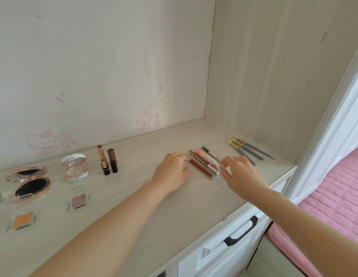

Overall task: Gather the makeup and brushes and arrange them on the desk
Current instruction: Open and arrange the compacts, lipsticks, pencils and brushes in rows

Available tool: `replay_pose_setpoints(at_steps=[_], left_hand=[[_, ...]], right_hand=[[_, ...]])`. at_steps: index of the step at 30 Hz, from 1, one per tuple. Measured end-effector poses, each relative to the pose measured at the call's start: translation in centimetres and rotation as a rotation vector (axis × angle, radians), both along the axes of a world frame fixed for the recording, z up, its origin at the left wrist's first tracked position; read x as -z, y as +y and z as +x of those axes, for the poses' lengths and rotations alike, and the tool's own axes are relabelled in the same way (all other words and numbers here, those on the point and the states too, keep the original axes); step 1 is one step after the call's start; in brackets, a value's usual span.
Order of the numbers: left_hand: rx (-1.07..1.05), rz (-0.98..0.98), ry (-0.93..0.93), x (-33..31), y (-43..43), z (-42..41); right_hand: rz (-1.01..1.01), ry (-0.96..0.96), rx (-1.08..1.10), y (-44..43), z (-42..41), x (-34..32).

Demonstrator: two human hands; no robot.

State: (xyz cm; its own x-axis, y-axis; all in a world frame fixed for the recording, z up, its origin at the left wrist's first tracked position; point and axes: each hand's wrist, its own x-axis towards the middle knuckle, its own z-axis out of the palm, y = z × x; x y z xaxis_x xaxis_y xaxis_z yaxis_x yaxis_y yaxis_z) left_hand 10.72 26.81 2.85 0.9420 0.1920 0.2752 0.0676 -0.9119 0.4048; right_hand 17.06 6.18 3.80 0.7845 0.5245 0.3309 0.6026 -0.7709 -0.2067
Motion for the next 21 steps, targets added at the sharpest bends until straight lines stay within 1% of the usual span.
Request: replay_pose_setpoints(at_steps=[6,9,21], left_hand=[[-0.036,-0.035,0.005,0.1,0.6,2.6],[-0.057,-0.057,0.006,0.3,1.0,3.5],[-0.019,-0.037,0.019,1.4,2.2,4.3]], right_hand=[[-0.014,-0.033,-0.022,1.2,1.1,0.2],[0.021,-0.038,-0.046,1.8,1.0,0.8],[0.049,-0.081,-0.113,2.8,0.6,2.0]])
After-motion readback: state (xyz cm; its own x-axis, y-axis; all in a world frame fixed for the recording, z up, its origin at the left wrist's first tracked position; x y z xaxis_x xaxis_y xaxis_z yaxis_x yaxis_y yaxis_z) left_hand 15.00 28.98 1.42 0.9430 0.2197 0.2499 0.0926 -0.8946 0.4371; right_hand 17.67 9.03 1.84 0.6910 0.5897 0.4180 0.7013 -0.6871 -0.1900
